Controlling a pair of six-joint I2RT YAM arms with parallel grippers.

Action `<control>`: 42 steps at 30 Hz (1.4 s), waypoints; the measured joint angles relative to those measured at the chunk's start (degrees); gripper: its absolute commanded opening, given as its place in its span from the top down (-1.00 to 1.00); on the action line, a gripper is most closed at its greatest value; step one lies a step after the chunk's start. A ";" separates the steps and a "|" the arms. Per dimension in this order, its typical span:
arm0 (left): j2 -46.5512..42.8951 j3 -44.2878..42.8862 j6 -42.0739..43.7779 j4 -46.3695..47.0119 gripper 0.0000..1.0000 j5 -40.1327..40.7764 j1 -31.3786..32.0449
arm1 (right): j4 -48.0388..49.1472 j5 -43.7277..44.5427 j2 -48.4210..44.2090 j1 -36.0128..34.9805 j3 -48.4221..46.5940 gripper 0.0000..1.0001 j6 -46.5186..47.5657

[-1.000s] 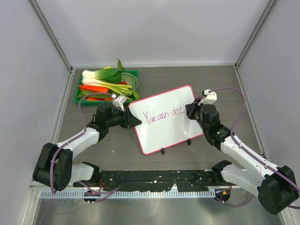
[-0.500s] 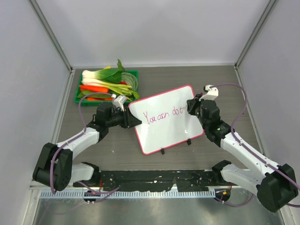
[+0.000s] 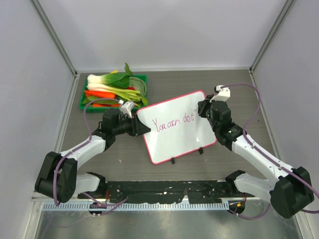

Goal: Write a sentence on the whiteboard

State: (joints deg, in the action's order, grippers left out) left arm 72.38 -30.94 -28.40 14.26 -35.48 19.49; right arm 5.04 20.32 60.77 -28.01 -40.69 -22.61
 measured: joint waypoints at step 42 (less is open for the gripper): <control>0.02 0.00 0.00 0.00 1.00 0.00 0.00 | -3.96 -3.45 -2.80 0.00 3.41 0.99 -0.72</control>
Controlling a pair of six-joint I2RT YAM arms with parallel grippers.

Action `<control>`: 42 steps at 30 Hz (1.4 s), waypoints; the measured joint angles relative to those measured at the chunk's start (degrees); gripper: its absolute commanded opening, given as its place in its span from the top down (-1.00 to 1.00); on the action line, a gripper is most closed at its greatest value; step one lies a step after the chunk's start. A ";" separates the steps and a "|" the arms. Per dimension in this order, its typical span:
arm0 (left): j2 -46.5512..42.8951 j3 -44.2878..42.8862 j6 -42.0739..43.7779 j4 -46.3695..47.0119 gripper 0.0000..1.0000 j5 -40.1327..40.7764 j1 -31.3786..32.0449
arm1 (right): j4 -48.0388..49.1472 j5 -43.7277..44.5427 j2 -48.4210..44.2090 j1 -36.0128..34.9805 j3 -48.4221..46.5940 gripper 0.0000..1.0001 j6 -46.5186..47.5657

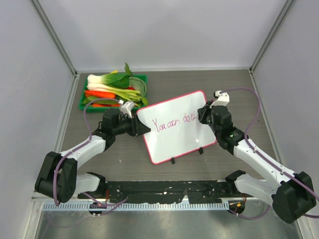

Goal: Write a sentence on the whiteboard

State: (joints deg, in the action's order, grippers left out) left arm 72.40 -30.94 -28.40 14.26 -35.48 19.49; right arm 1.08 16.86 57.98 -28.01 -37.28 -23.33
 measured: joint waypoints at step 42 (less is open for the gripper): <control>0.02 0.00 0.00 0.04 1.00 0.02 0.00 | 0.11 4.66 2.23 0.00 -2.34 0.99 0.74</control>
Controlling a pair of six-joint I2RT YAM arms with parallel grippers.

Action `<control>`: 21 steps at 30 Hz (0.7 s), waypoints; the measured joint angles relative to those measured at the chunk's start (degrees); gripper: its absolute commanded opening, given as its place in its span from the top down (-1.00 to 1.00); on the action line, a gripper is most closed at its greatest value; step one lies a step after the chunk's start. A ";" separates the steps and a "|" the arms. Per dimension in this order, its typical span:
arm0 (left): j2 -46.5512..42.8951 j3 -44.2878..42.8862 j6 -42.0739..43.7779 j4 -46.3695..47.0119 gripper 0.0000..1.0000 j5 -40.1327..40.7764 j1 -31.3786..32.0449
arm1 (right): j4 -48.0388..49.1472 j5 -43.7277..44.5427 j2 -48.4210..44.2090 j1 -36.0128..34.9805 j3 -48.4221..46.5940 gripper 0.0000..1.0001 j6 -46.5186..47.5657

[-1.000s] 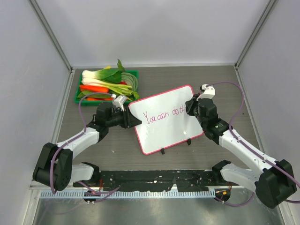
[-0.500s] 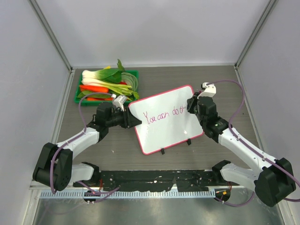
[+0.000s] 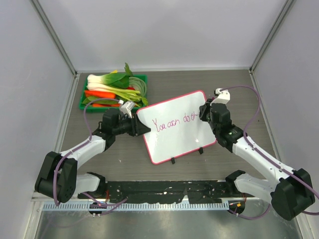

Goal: Write a sentence on the whiteboard

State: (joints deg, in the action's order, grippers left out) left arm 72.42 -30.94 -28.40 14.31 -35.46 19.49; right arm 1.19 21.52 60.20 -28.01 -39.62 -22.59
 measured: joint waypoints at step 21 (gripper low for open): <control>0.00 0.02 0.04 0.04 1.00 -0.04 0.00 | -3.28 -2.19 -2.97 0.00 1.42 0.99 0.31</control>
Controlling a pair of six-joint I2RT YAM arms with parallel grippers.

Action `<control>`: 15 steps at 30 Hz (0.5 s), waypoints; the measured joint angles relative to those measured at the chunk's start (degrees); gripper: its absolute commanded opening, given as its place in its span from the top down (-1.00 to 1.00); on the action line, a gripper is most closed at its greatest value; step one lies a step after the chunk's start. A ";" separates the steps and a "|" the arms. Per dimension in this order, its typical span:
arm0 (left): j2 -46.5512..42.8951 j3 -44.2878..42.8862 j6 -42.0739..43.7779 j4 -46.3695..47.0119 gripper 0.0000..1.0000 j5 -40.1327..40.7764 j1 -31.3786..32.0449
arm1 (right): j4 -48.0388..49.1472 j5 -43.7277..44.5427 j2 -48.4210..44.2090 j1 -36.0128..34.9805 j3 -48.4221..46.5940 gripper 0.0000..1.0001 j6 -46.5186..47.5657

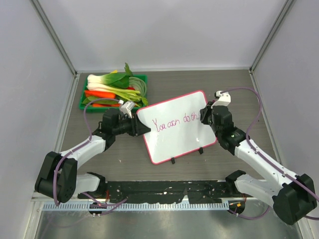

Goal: Write a sentence on the whiteboard

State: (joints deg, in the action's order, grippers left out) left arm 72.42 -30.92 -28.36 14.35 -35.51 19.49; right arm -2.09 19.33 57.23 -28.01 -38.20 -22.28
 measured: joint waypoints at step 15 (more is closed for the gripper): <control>0.00 -0.02 0.09 0.00 1.00 -0.04 0.00 | 1.07 3.43 0.42 0.00 -1.16 0.99 0.04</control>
State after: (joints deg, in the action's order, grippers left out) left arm 72.42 -30.94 -28.27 14.35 -35.55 19.49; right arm -1.02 22.76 57.65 -28.01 -39.35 -22.24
